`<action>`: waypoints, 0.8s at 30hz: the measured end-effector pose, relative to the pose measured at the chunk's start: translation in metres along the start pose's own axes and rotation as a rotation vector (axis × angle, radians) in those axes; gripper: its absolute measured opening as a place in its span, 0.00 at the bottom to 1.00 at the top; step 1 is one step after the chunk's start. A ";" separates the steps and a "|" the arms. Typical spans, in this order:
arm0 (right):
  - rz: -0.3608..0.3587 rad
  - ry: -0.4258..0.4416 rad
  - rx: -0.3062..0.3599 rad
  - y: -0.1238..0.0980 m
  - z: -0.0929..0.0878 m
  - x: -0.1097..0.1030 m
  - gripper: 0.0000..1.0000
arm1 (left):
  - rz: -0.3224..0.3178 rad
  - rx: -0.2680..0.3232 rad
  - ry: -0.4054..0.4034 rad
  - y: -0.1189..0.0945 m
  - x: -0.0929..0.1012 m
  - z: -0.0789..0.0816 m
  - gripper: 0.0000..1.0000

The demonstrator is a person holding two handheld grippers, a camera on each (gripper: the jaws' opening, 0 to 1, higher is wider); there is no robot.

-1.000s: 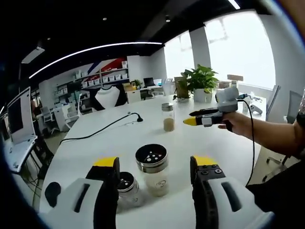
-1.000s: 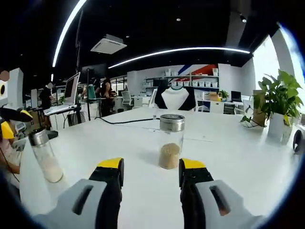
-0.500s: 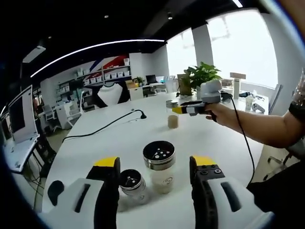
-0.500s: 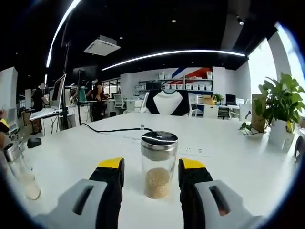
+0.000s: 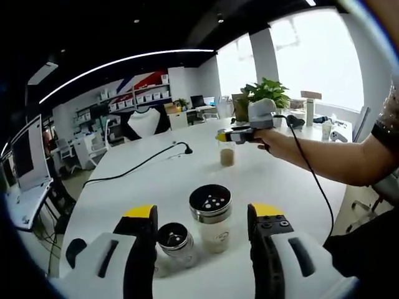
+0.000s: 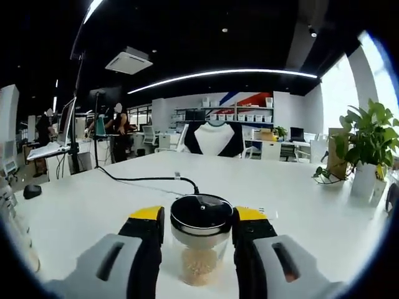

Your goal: Rotate the seasoning bottle until the label or dispensing opening points toward the visible target arrow and the bottle remains upright within the marked orientation range

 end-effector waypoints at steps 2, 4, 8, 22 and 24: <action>-0.002 -0.002 -0.001 0.002 0.000 0.002 0.41 | 0.001 0.001 0.003 -0.001 0.000 0.001 0.62; -0.004 -0.003 -0.001 0.003 -0.002 0.003 0.39 | 0.004 0.000 0.006 -0.002 0.000 0.002 0.62; 0.003 -0.001 -0.004 0.004 -0.002 0.003 0.38 | 0.008 -0.002 0.011 -0.003 0.000 0.003 0.61; 0.089 -0.026 0.021 -0.023 0.019 -0.010 0.37 | -0.033 0.032 0.022 -0.001 0.014 0.012 0.61; 0.113 -0.028 0.022 -0.032 0.028 -0.017 0.37 | -0.052 0.041 0.022 0.000 0.022 0.012 0.61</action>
Point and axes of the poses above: the point that each gripper's makers call its tool centre point, and the gripper's own axes: y roughly forward along the fingers, x roughly to its right, z roughly out of its top, the point moved 7 cm from there along -y, roughly backward along the fingers, and after that the axes turned 7 degrees about x, right-handed, at the moved point
